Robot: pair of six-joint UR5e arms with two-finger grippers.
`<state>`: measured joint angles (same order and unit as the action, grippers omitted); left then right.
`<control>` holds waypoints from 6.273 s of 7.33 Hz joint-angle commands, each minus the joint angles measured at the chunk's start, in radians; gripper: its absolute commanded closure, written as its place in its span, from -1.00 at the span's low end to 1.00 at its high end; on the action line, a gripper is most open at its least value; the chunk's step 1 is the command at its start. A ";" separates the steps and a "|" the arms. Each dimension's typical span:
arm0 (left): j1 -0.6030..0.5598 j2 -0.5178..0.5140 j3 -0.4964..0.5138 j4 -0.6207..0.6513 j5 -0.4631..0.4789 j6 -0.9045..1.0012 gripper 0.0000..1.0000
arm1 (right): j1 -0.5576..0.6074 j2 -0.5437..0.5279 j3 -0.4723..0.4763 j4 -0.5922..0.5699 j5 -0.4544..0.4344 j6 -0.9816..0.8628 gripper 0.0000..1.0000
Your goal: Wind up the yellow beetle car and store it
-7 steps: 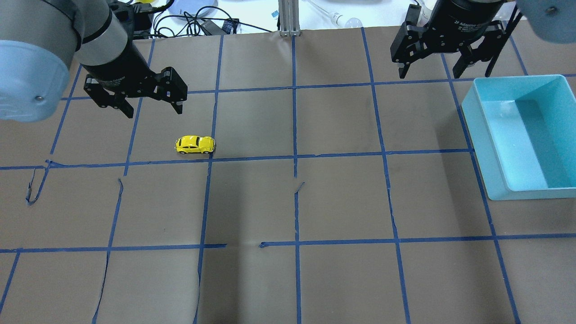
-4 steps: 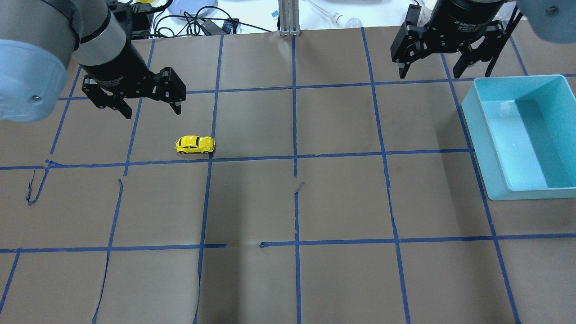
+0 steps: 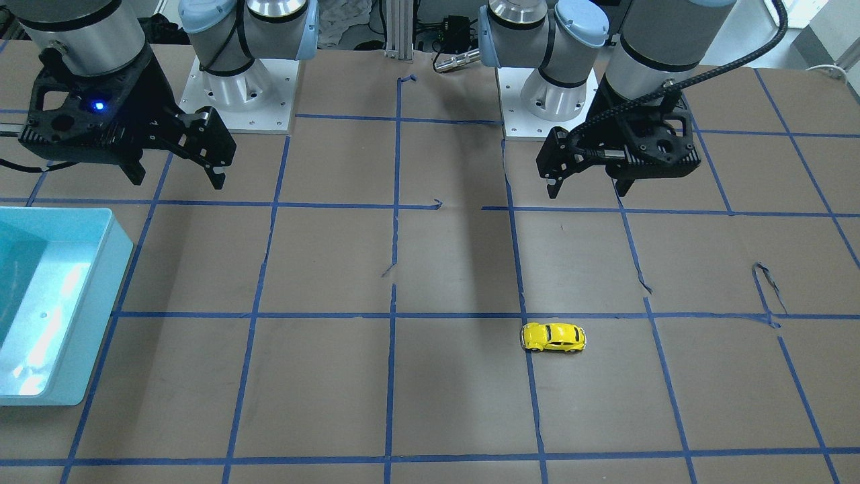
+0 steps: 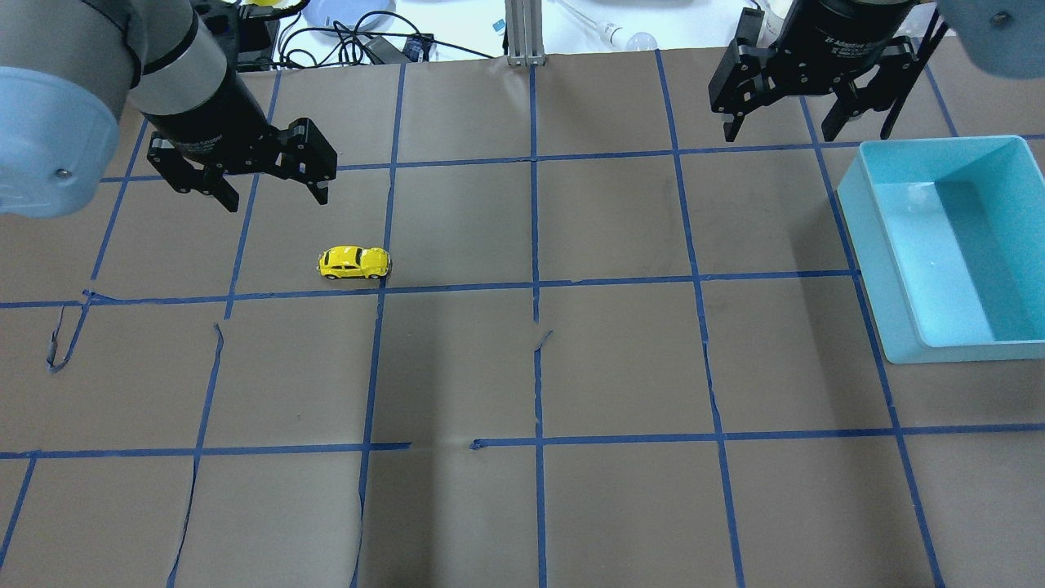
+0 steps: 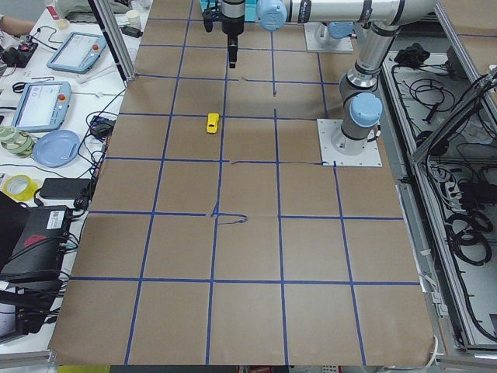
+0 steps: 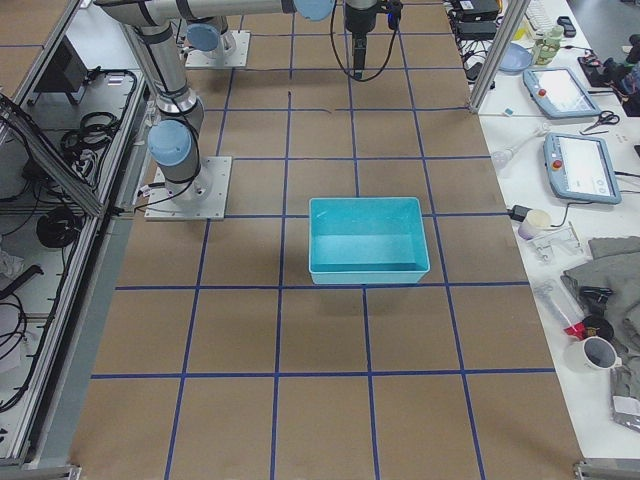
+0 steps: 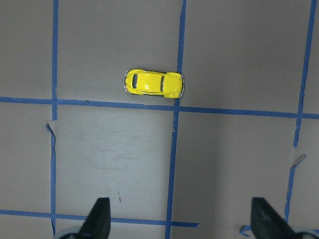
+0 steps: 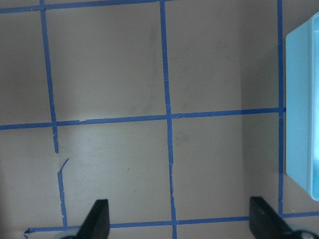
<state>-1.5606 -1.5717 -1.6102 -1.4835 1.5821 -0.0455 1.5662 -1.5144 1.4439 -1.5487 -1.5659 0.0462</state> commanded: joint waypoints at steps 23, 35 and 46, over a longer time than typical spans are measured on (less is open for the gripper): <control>0.002 -0.037 0.001 0.044 -0.001 0.122 -1.00 | 0.000 -0.001 0.004 -0.002 0.010 0.000 -1.00; 0.004 -0.323 -0.077 0.403 0.001 1.185 -1.00 | 0.000 -0.004 0.006 -0.002 0.010 -0.005 -1.00; 0.033 -0.445 -0.182 0.571 0.062 1.670 -0.70 | 0.000 -0.006 0.007 -0.002 0.006 0.000 -1.00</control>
<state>-1.5284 -2.0074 -1.7899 -0.9286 1.6459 1.6113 1.5662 -1.5208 1.4511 -1.5509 -1.5597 0.0460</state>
